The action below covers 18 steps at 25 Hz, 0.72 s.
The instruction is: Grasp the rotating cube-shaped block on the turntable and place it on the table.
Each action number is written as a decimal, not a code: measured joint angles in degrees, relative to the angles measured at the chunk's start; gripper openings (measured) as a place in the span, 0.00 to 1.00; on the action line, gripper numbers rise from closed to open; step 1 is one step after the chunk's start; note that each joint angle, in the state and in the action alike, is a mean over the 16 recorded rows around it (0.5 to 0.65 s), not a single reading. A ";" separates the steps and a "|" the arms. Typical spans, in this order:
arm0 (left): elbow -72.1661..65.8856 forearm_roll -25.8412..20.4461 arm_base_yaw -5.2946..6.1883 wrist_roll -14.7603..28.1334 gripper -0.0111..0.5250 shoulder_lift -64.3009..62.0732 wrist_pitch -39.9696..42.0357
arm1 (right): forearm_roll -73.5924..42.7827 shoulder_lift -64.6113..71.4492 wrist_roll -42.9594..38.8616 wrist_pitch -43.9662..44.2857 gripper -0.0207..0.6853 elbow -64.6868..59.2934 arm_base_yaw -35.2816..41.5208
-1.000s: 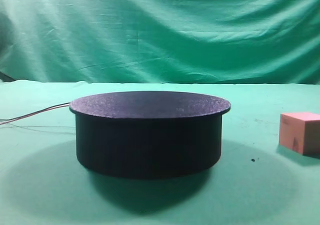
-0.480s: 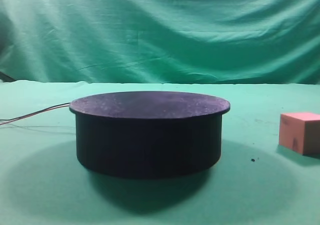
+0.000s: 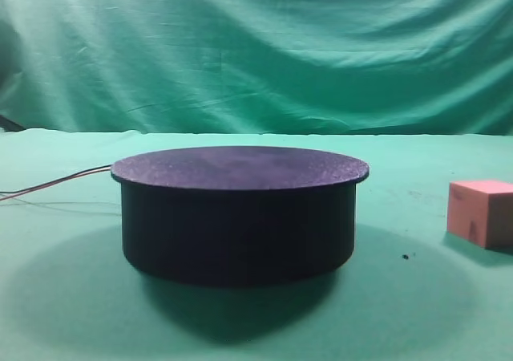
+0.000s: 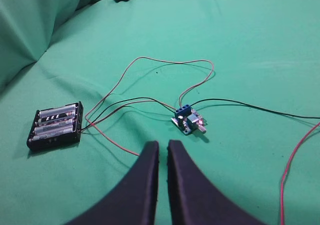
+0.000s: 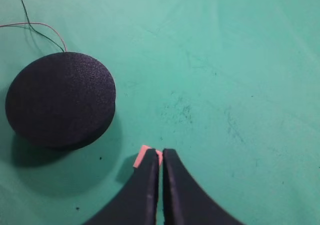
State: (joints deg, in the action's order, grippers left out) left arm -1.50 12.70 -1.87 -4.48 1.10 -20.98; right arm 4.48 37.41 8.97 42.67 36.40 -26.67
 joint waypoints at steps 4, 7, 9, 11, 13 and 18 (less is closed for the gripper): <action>0.00 0.00 0.00 0.00 0.02 0.00 0.00 | 1.92 -6.62 3.46 -5.74 0.03 -5.71 5.33; 0.00 0.00 0.00 0.00 0.02 0.00 0.00 | 3.29 -13.23 4.89 -11.39 0.03 -11.77 10.00; 0.00 0.00 0.00 0.00 0.02 0.00 0.00 | 4.14 -18.03 5.59 -15.39 0.03 -16.42 12.99; 0.00 0.00 0.00 0.00 0.02 0.00 0.00 | 4.77 -22.71 6.01 -19.18 0.03 -21.20 15.53; 0.00 0.00 0.00 0.00 0.02 0.00 0.00 | 5.11 -26.90 6.18 -22.29 0.03 -25.63 17.44; 0.00 0.00 0.00 0.00 0.02 0.00 0.00 | 5.63 -34.39 6.02 -26.05 0.03 -33.71 20.10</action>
State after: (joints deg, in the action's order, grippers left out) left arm -1.50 12.70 -1.87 -4.48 1.10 -20.98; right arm 10.11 3.02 14.99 16.63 2.68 -6.57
